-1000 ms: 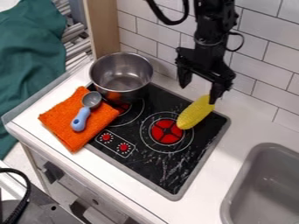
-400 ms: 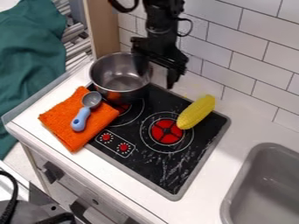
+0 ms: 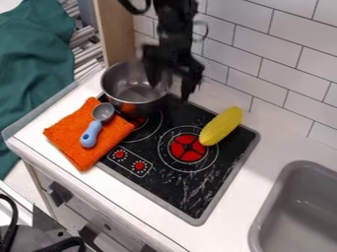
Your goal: Moved the pot to the right burner
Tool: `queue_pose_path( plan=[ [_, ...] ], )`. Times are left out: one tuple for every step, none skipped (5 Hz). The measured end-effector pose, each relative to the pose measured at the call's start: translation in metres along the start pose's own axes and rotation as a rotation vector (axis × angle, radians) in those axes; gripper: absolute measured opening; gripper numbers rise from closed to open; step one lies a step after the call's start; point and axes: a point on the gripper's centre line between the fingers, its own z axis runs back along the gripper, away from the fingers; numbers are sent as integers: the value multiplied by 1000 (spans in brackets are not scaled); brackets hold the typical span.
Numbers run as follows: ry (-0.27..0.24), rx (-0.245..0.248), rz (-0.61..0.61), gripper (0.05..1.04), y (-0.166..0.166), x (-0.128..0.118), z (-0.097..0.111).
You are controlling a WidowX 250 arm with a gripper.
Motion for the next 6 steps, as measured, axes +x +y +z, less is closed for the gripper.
queue_pose_path(
  plan=[
    [31,-15,0,1001,2,1,-16],
    [41,-11,-12,946,3,4,-20],
    [37,20,-11,649,3,3,-22],
    [46,23,2,344,3,-2,-25],
    [42,26,-9,136,0,-1,-25],
    [39,24,-15,59,-2,0,-24]
  ],
)
